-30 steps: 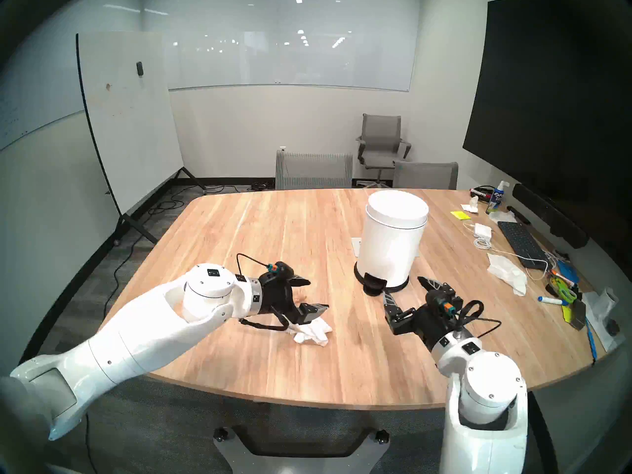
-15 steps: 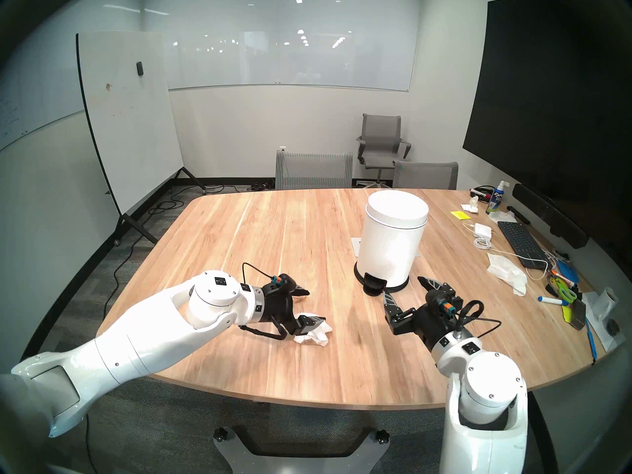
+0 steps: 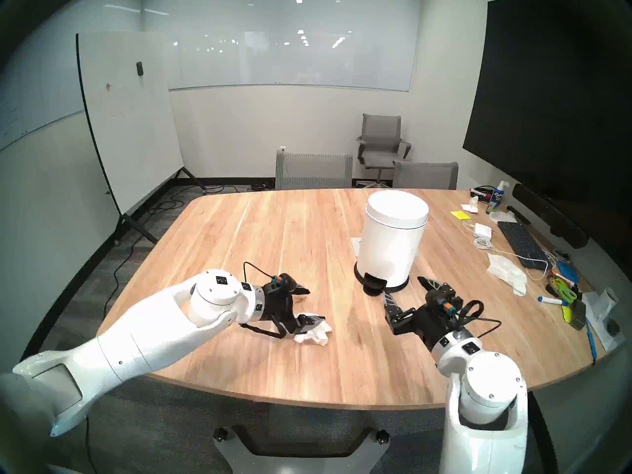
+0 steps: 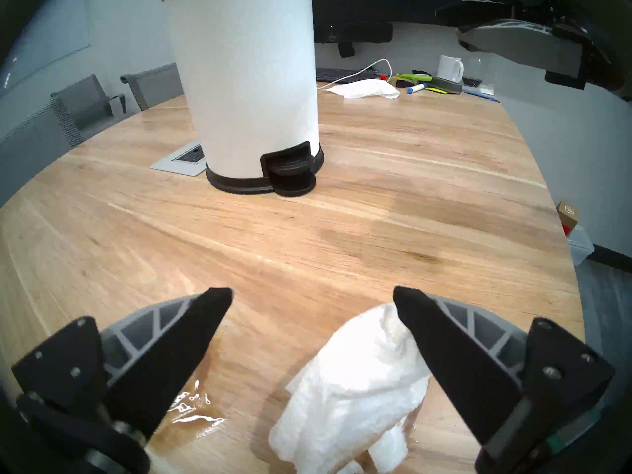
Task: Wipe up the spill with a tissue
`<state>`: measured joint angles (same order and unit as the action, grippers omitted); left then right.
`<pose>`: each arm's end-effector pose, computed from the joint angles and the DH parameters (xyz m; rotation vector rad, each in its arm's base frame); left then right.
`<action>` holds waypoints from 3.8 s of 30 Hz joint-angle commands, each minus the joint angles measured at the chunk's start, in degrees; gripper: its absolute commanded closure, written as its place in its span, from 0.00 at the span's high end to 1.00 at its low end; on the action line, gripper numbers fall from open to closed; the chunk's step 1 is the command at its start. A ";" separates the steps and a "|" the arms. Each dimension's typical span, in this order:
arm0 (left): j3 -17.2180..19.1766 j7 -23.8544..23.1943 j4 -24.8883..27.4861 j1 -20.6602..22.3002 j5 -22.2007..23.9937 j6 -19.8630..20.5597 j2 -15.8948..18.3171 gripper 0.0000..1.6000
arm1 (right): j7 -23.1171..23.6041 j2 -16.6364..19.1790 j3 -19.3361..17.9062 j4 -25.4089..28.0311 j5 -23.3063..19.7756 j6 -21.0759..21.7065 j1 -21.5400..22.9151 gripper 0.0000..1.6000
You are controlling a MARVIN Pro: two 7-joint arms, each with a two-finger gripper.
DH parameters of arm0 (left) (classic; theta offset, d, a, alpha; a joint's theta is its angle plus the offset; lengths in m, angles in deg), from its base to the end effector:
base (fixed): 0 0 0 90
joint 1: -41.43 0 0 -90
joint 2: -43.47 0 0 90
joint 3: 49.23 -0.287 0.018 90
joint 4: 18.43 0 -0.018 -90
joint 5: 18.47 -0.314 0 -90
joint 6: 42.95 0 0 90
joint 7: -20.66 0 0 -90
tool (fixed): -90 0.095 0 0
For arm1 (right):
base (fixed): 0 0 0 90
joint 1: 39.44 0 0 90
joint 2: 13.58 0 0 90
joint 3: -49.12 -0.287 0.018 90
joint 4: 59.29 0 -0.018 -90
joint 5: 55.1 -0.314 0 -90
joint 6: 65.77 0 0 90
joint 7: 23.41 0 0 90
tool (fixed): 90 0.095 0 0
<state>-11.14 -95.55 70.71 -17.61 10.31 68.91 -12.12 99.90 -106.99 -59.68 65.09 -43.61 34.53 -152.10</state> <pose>0.4206 -0.1132 -0.2883 1.9808 -1.3002 1.1861 0.2934 -0.0660 -0.2358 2.2713 0.5164 2.0680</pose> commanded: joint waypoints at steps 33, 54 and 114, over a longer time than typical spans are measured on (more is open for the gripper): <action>0.04 -5.50 1.15 0.29 1.64 1.29 2.50 1.00 | 0.02 0.00 0.15 1.35 -0.03 -0.06 0.17 1.00; -1.19 -5.25 0.47 -1.62 0.90 0.22 2.09 0.46 | 0.02 0.00 0.16 1.35 -0.03 -0.06 0.16 1.00; 3.06 6.06 -13.48 2.52 3.44 0.77 -6.56 0.00 | 0.03 0.02 0.14 1.24 -0.06 -0.14 0.22 1.00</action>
<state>-8.50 -90.94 56.66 -17.17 13.33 68.46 -14.86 99.90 -106.99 -59.66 65.10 -43.61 34.53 -152.10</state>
